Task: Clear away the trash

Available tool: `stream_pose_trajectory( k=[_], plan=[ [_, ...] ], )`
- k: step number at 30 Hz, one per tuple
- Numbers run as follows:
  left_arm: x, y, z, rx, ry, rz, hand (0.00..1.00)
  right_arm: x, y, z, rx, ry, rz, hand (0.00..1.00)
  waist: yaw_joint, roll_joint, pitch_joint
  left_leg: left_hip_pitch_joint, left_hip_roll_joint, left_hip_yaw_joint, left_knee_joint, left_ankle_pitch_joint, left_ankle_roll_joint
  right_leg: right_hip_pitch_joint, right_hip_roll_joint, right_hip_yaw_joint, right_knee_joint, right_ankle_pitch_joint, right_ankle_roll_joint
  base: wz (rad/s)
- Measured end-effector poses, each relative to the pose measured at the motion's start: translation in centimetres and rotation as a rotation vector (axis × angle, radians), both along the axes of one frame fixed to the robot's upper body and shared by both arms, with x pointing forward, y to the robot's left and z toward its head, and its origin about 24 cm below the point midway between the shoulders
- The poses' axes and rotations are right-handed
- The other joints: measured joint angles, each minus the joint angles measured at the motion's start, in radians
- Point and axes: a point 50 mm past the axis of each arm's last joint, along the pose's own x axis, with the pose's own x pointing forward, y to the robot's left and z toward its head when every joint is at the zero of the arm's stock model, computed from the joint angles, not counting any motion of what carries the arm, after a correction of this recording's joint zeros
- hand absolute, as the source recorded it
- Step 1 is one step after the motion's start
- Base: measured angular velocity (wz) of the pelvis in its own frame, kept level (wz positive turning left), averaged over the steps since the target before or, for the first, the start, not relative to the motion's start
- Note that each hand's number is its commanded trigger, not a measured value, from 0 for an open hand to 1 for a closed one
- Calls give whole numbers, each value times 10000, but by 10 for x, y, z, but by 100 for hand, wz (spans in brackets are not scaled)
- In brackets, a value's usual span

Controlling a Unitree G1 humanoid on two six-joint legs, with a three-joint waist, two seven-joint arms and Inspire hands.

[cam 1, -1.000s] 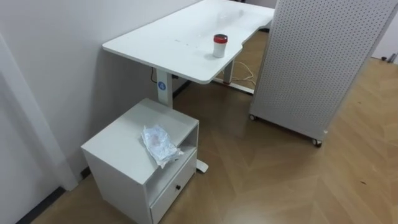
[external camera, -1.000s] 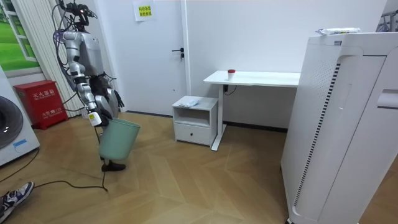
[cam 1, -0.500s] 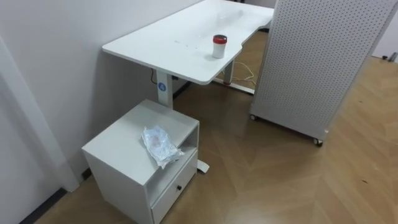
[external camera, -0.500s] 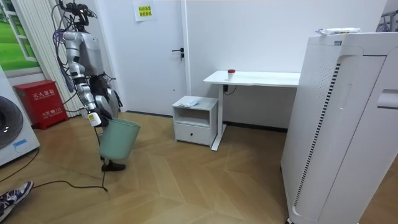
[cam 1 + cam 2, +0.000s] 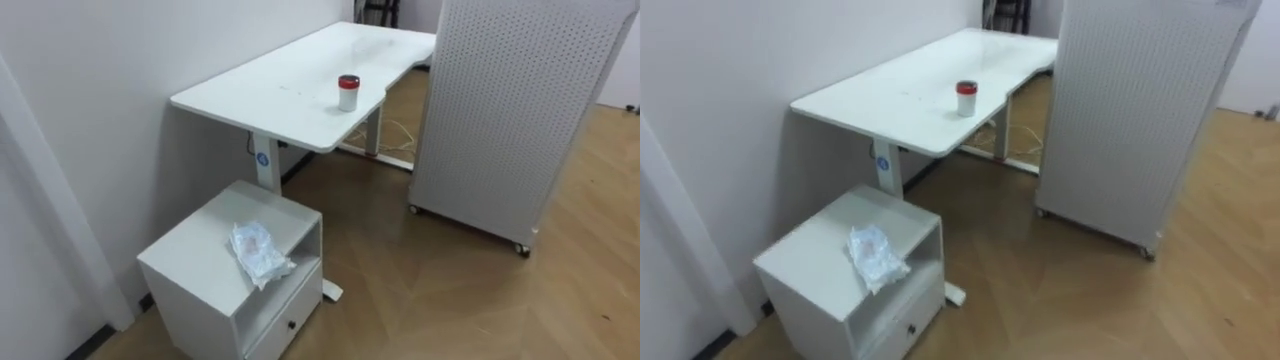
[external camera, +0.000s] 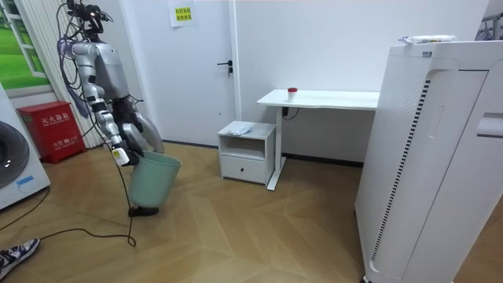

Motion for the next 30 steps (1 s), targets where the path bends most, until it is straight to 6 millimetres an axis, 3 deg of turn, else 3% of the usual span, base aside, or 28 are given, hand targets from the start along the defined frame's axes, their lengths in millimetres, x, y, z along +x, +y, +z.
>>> stream_pose_trajectory(
  k=[1,3,5,6,7,8,9,11,12,13,15,17,18,20,21,22,23,25,27,28,29,30],
  plan=[
    [-2,2,1,50,52,5,0,-2,1,0,27,93,27,100,148,-25,2,-268,-26,-3,-884,778,75,124,-32,72,43,-153,5,-42],
    [-5,-2,0,-40,58,-9,0,-2,-1,0,-20,142,281,100,199,-46,-7,-311,34,13,-1650,2025,114,457,-140,212,-31,-479,241,-35],
    [-3,-4,-1,-139,-204,-65,0,-2,-2,1,-73,162,349,100,24,-19,-89,-284,-47,157,-1402,2273,529,679,-269,98,-296,-550,473,-3],
    [0,-4,-1,-133,-347,-108,0,-1,-1,0,-47,117,369,100,-11,-36,-76,-285,-100,230,-1159,2228,829,910,-360,28,-567,-558,557,-6],
    [2,-3,0,-122,-421,-119,0,-1,0,0,-22,101,378,100,-10,-85,-85,-283,-122,334,-1041,2147,879,976,-447,6,-638,-576,600,-13],
    [6,-3,-1,-137,-626,-171,0,2,0,1,-30,-1,445,100,-12,-188,-92,-289,-147,460,-690,1831,925,1155,-579,-110,-787,-577,658,-16],
    [13,-4,-1,-157,-819,-232,0,6,0,1,-94,-82,622,100,-9,-187,-26,-344,-121,586,-265,1454,938,1335,-662,-139,-826,-644,753,-11],
    [19,-4,-1,-180,-993,-258,0,8,0,2,-141,-165,808,100,-8,-225,2,-514,-82,794,347,984,1022,1571,-736,34,-833,-751,777,-8],
    [21,-4,-1,-190,-1054,-289,0,9,0,2,-158,-150,888,100,17,-220,-33,-488,-76,893,372,757,1017,1570,-800,52,-728,-834,834,-8],
    [27,-4,-1,-192,-1214,-327,0,11,1,2,-178,-167,1025,100,32,-255,-62,-396,-178,979,452,468,1056,1474,-982,-71,-265,-1014,1036,-7],
    [41,-4,-1,-183,-1599,-420,0,16,1,2,-248,-195,1200,100,135,-303,-59,-160,-313,1106,480,163,1145,1014,-1341,-394,982,-1096,1197,-10],
    [53,-2,1,-134,-2001,-266,0,29,1,4,-441,-489,1308,100,274,-364,-43,246,-463,1274,501,-142,1224,215,-1956,-815,3309,-655,1773,-14],
    [57,-1,1,-84,-2126,-284,0,32,1,4,-477,-565,1343,100,321,-376,-45,345,-477,1315,510,-234,1232,52,-2047,-846,3764,-417,1770,0],
    [71,1,4,218,-2673,-426,0,43,3,5,-497,-863,1490,100,388,-362,-35,766,-508,1339,227,-438,1292,-523,-2277,-1113,5066,885,1733,2],
    [77,1,5,386,-2920,-467,0,44,5,5,-514,-965,1551,100,360,-127,-53,907,-455,1129,31,-474,1302,-853,-2259,-1291,5529,1452,1594,5],
    [83,2,7,496,-3101,-499,0,48,6,6,-523,-1083,1638,100,381,-120,-77,926,-394,1082,-76,-490,1303,-1152,-2260,-1331,5676,1300,1574,0],
    [94,2,10,734,-3578,-604,0,57,7,8,-526,-1381,1854,100,462,-68,-34,942,-253,1070,-269,-462,1260,-1920,-2166,-1364,5822,793,1506,-8],
    [110,1,14,937,-4266,-897,0,69,7,11,-528,-1859,1698,100,497,80,72,949,-81,978,-431,-438,1227,-2926,-2003,-1490,5167,376,1397,6],
    [124,-1,18,1065,-4850,-1218,0,71,6,12,-663,-2061,1674,100,423,78,69,978,-60,855,-561,-435,1218,-3514,-1993,-1556,3651,364,1327,36],
    [132,-3,21,1137,-5197,-1420,0,72,7,12,-701,-2120,1609,100,310,86,74,1038,-9,838,-576,-474,1153,-3593,-1963,-1529,2220,515,1318,54],
    [138,-4,24,1217,-5512,-1610,0,71,7,12,-694,-2148,1433,100,225,96,77,1122,21,808,-619,-535,1055,-3548,-1901,-1499,878,1086,1403,61],
    [141,-6,25,1238,-5680,-1669,0,70,8,11,-701,-2180,1304,100,157,105,70,1171,64,799,-621,-579,992,-3531,-1862,-1506,560,1580,1437,66]
  ],
)
